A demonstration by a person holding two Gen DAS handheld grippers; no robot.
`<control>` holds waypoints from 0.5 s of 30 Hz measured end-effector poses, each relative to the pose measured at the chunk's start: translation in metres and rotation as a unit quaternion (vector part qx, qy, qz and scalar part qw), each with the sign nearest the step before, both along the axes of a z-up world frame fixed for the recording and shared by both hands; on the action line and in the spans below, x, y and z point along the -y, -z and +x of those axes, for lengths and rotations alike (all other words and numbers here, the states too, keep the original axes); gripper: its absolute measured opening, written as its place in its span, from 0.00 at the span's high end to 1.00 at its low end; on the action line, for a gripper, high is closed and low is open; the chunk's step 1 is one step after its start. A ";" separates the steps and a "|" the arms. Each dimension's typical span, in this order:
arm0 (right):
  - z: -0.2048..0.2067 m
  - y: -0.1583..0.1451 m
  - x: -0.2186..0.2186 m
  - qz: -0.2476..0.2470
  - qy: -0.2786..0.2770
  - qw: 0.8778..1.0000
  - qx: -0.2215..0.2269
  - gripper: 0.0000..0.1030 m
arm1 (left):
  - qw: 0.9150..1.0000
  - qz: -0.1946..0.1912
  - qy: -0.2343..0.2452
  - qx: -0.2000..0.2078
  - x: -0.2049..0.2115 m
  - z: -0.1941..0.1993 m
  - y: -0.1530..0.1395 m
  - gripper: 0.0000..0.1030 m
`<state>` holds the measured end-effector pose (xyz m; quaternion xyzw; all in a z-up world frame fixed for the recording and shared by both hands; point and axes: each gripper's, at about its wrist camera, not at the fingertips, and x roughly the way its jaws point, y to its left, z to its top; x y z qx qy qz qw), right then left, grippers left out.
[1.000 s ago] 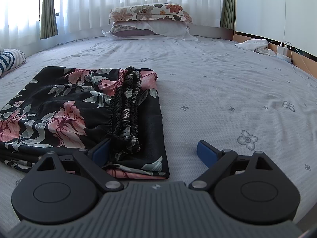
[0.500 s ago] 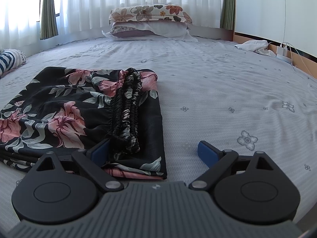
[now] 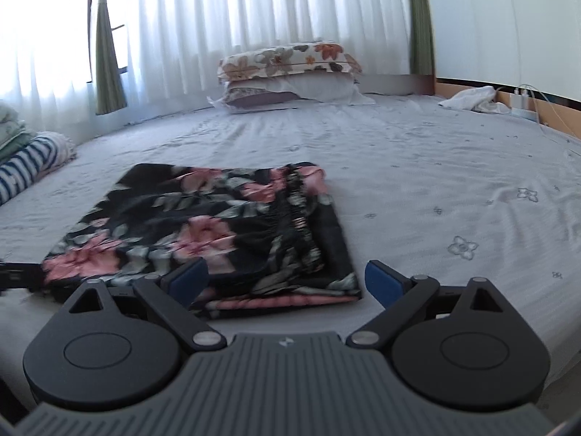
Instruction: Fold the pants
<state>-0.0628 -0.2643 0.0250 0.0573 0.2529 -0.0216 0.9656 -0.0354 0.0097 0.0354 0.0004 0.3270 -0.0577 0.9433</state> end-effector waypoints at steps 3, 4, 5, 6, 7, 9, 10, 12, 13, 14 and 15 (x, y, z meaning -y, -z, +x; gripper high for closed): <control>-0.006 0.003 -0.017 -0.010 -0.021 1.000 -0.014 0.01 | 1.000 0.005 0.011 -0.023 0.015 0.003 0.017 0.05; -0.008 0.005 -0.022 -0.015 -0.024 0.999 -0.020 0.01 | 0.999 0.006 0.013 -0.031 0.018 0.004 0.023 0.05; -0.008 0.006 -0.026 -0.023 -0.025 0.999 -0.027 0.01 | 0.999 0.009 0.015 -0.034 0.021 0.004 0.027 0.04; -0.009 0.009 -0.029 -0.031 -0.025 0.999 -0.033 0.01 | 0.999 0.018 0.017 -0.027 0.024 0.002 0.030 0.03; -0.009 0.011 -0.031 -0.037 -0.025 0.998 -0.038 0.01 | 0.999 0.027 0.020 -0.020 0.028 0.000 0.031 0.02; -0.009 0.015 -0.034 -0.043 -0.022 0.998 -0.048 0.00 | 0.999 0.037 0.025 -0.017 0.032 -0.001 0.032 0.01; -0.009 0.017 -0.034 -0.043 -0.020 0.997 -0.053 0.00 | 0.999 0.036 0.026 -0.017 0.032 -0.001 0.033 0.00; -0.008 0.020 -0.034 -0.042 -0.019 0.997 -0.061 0.00 | 0.999 0.032 0.024 -0.021 0.032 0.000 0.034 0.00; -0.008 0.021 -0.034 -0.045 -0.019 0.997 -0.063 0.00 | 0.999 0.029 0.023 -0.022 0.031 0.001 0.034 0.00; -0.007 0.021 -0.035 -0.050 -0.020 0.996 -0.064 0.00 | 0.999 0.028 0.022 -0.021 0.030 0.001 0.034 0.00; -0.007 0.022 -0.037 -0.056 -0.022 0.996 -0.067 0.00 | 0.999 0.029 0.022 -0.020 0.031 0.001 0.035 0.00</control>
